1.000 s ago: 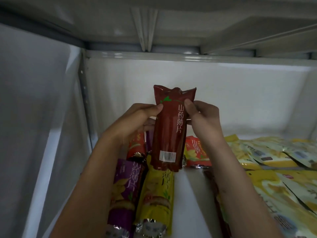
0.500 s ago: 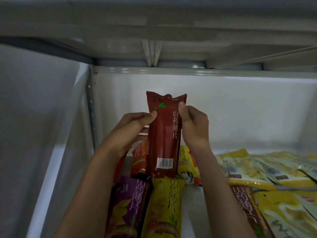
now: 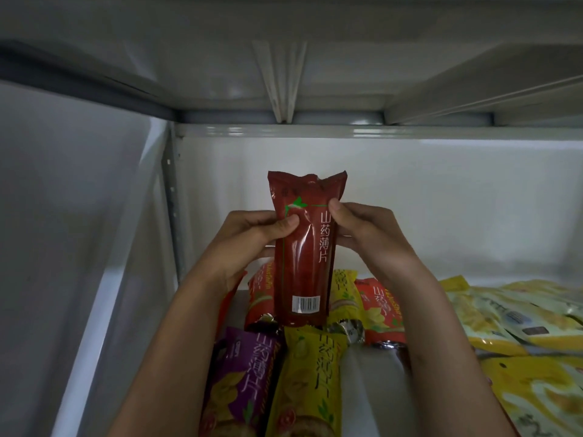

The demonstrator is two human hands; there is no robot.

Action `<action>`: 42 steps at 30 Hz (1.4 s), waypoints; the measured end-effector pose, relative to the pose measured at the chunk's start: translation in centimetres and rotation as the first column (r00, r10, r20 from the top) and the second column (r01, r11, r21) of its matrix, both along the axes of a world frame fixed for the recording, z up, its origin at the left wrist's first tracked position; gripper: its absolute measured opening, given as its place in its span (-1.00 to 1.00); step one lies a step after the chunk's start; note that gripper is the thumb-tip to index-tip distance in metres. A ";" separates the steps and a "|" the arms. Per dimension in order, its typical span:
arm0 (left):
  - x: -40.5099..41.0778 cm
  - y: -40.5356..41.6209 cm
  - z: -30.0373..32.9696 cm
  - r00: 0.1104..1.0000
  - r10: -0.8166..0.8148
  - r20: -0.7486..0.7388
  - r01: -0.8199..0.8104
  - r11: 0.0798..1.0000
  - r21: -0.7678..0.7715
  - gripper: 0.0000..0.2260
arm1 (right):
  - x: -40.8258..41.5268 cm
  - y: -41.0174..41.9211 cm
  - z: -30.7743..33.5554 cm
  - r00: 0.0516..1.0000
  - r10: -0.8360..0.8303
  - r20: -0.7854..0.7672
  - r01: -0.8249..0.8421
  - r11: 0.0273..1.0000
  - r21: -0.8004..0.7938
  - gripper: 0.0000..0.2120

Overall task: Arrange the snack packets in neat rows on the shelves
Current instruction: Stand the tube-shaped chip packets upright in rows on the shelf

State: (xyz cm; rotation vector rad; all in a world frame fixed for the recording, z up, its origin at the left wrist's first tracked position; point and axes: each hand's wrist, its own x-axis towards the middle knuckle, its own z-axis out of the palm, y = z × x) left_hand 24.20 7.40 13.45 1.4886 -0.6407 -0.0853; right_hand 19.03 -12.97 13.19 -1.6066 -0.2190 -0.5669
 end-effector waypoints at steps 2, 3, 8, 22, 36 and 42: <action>0.1 -0.1 -0.1 1.000 -0.015 -0.022 0.015 1.000 0.007 -0.78 | 0.1 -0.3 -0.1 0.999 -0.032 0.004 0.032 0.999 -0.019 -0.72; 0.1 -0.2 -0.1 0.999 -0.028 -0.035 0.028 1.000 0.007 -0.77 | 0.2 -0.4 -0.1 0.999 -0.048 0.013 0.049 0.999 -0.022 -0.73; 0.4 -0.3 -0.3 0.999 -0.028 -0.020 0.028 1.000 -0.005 -0.78 | 0.4 -0.3 -0.2 0.998 -0.058 0.008 0.058 0.997 -0.044 -0.75; -0.8 -0.8 0.4 0.988 -0.128 0.090 0.137 0.985 -0.109 -0.76 | -0.5 0.6 0.7 0.983 -0.103 0.150 0.109 0.994 -0.028 -0.89; -0.4 -0.5 0.9 0.994 -0.001 0.105 0.017 0.988 -0.152 -0.80 | -0.7 1.7 1.4 0.982 -0.038 0.182 0.047 0.998 -0.044 -0.83; -0.3 -0.5 0.9 0.982 0.023 0.188 0.006 0.988 -0.153 -0.80 | -1.1 1.8 1.6 0.989 -0.021 0.144 0.022 1.000 -0.006 -0.84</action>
